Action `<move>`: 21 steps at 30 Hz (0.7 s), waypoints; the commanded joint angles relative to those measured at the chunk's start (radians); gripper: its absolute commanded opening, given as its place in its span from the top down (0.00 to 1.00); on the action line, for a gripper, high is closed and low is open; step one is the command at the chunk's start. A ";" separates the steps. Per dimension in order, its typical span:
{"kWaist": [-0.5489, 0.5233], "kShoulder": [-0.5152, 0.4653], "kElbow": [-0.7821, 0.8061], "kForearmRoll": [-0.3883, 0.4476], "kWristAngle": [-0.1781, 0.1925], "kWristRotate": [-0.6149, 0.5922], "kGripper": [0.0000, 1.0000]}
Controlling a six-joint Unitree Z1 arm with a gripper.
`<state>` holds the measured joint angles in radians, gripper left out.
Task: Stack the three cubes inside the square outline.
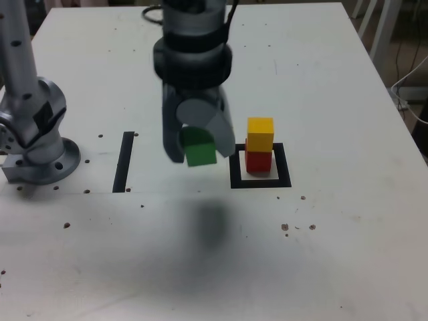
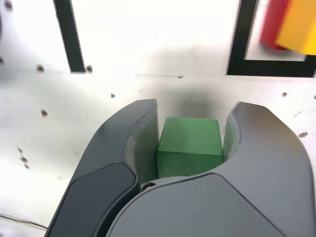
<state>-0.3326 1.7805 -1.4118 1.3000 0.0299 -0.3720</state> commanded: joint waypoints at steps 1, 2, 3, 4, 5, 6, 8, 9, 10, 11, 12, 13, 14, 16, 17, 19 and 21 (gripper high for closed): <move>0.024 0.024 -0.039 0.026 0.003 0.048 0.73; 0.034 0.032 -0.055 0.036 0.003 0.065 0.73; 0.044 0.041 -0.072 0.047 0.003 0.080 0.73; 0.054 0.049 -0.088 0.056 0.003 0.095 0.73; 0.064 0.056 -0.104 0.064 0.003 0.109 0.73; 0.073 0.061 -0.121 0.071 0.004 0.122 0.73; 0.095 0.071 -0.152 0.083 0.007 0.147 0.73; 0.106 0.074 -0.166 0.086 0.010 0.159 0.72; 0.119 0.076 -0.178 0.089 0.013 0.171 0.72; 0.131 0.078 -0.190 0.091 0.017 0.182 0.72; 0.144 0.080 -0.199 0.094 0.021 0.193 0.72; 0.157 0.082 -0.207 0.096 0.026 0.203 0.72; 0.174 0.086 -0.215 0.099 0.031 0.213 0.72; 0.198 0.094 -0.222 0.104 0.038 0.219 0.72; 0.207 0.099 -0.223 0.106 0.039 0.217 0.72; 0.224 0.110 -0.226 0.108 0.040 0.208 0.72; 0.237 0.123 -0.231 0.109 0.039 0.197 0.72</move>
<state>-0.1049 1.8926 -1.6345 1.4061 0.0689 -0.1682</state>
